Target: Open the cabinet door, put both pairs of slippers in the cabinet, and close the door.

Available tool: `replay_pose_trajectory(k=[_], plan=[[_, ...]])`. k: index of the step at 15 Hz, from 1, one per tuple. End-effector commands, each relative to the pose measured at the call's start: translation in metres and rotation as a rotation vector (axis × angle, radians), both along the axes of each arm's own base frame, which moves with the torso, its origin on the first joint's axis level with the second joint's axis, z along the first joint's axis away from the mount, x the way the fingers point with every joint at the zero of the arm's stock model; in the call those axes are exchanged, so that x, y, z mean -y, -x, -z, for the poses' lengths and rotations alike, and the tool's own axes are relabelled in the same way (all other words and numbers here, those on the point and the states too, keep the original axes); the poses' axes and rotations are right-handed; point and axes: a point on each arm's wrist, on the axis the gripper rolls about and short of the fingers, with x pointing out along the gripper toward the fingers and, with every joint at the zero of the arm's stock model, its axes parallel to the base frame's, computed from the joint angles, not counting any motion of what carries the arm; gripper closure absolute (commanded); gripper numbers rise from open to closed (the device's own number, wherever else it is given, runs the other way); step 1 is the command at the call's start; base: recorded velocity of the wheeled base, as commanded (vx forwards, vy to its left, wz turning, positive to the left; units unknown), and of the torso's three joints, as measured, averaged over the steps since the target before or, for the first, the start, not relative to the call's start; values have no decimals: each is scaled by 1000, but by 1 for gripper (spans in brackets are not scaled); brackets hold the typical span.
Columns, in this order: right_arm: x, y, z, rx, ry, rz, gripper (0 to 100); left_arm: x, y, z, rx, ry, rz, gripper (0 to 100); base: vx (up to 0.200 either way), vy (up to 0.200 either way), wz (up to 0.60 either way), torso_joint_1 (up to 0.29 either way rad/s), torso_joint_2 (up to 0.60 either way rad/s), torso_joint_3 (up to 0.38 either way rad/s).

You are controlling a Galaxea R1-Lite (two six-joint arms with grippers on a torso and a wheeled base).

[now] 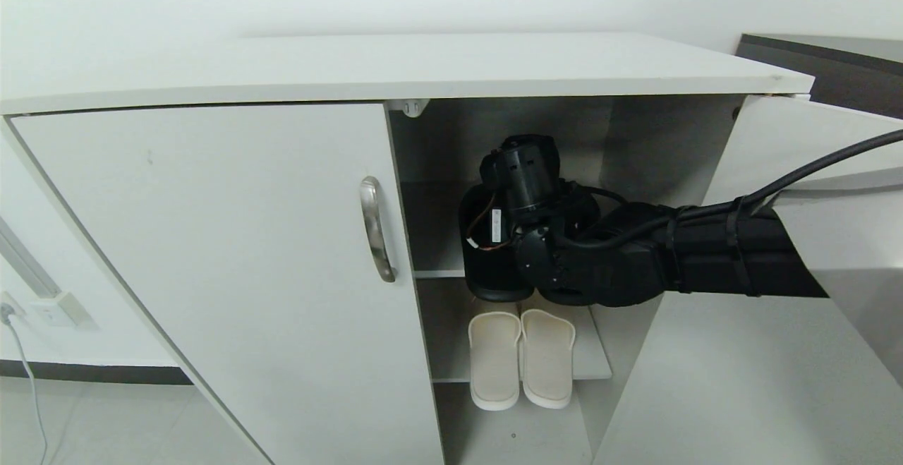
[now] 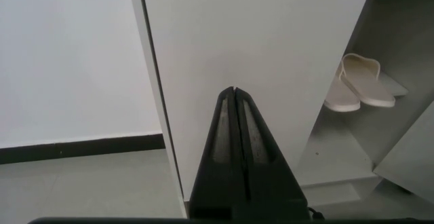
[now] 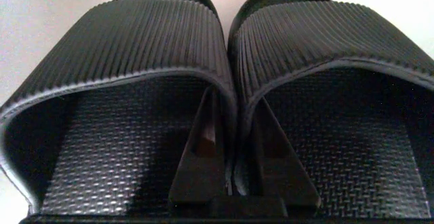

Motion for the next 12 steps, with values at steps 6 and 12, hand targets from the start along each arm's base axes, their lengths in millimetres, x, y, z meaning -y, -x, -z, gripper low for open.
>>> replay_pose_trajectory(k=[6,12], plan=[[7,8,-5,-5,2,-1,0,0,0,0,-1,0,-2,100,0,0,0,0,0,0],[18,33,-14,-12,6,-25,0,0,0,0,-1,1,0,100,0,0,0,0,0,0]])
